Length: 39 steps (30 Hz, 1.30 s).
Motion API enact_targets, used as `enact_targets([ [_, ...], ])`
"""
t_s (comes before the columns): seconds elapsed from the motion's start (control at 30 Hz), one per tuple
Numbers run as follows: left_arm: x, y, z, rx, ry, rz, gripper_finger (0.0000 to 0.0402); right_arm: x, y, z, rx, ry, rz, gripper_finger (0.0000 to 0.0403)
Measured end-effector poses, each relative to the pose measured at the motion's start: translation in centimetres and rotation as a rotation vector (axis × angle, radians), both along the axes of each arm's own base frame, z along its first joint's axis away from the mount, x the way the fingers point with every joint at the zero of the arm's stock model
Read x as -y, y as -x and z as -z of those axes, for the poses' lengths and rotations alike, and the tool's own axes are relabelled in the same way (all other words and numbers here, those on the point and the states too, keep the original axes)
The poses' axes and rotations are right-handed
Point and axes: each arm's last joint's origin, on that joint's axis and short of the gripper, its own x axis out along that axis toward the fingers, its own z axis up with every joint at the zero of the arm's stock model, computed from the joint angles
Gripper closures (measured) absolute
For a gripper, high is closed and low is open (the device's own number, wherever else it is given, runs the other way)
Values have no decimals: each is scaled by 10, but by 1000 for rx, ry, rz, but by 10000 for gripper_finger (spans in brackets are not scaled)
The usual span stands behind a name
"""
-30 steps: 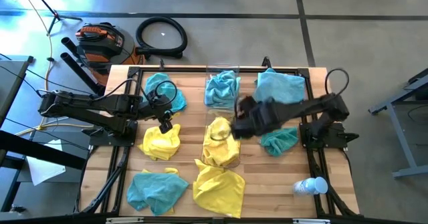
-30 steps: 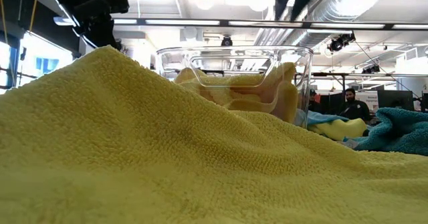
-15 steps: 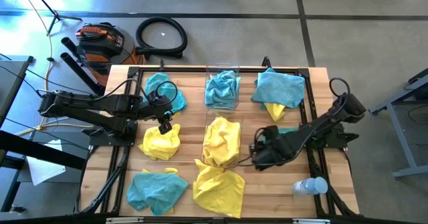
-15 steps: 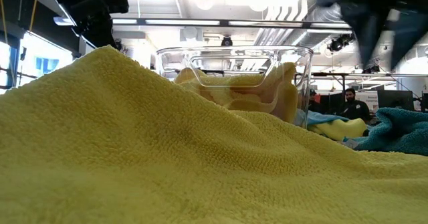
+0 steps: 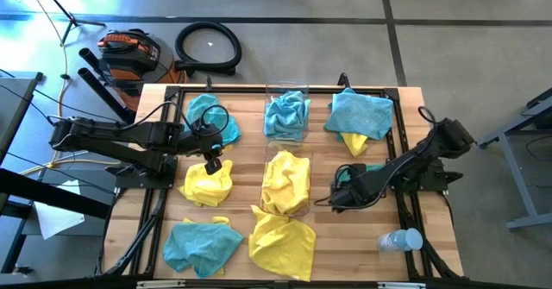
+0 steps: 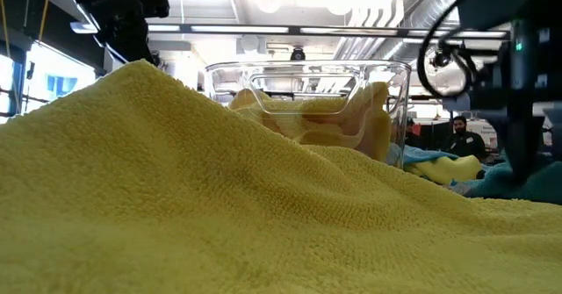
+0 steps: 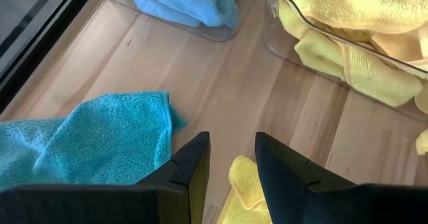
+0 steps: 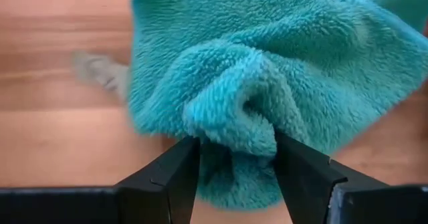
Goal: Sort microfiber towel by color & place in baskets
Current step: Put the blue towel into the top transparent bin
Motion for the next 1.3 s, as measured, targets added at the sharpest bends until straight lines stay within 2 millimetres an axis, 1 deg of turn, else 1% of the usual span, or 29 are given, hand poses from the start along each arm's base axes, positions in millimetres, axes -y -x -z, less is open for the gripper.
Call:
enact_targets([
  [0.2, 0, 0, 0, 4, 6, -8, 291, 13, 12, 28, 12, -35, 40, 222],
  [0.3, 0, 0, 0, 5, 9, -13, 291, 16, 14, 32, 21, -40, 58, 223],
  [0.37, 0, 0, 0, 6, 9, -13, 291, 16, 14, 31, 14, -36, 61, 232],
  [0.4, 0, 0, 0, 5, 9, -13, 291, 15, 13, 30, 6, -32, 59, 243],
  [0.47, 0, 0, 0, 5, 9, -13, 291, 14, 10, 26, -10, -32, 27, 278],
  [0.6, 0, 0, 0, 5, 9, -13, 291, 12, 5, 18, -24, -34, -30, 374],
  [0.63, 0, 0, 0, 5, 7, -11, 291, 11, 2, 16, -16, -35, -40, 386],
  [0.67, 0, 0, 0, 4, 3, -5, 291, 9, -2, 11, 5, -36, -47, 389],
  [0.77, 0, -1, 0, 5, -6, 6, 291, 6, -12, -9, 73, -17, -71, 373],
  [0.83, 0, -1, -1, 6, -6, 6, 291, 6, -17, -29, 120, 31, -88, 374],
  [0.97, 0, -1, -1, 7, -6, 6, 291, 8, -24, -80, 184, 170, -153, 396],
  [1.07, 0, -2, -1, 17, -11, 6, 291, 13, -28, -120, 208, 278, -222, 393],
  [1.2, -2, -6, -5, 73, -19, -3, 291, 33, -38, -165, 222, 405, -368, 398],
  [1.3, -7, -9, -8, 122, -22, -29, 291, 57, -50, -190, 221, 484, -479, 398],
])
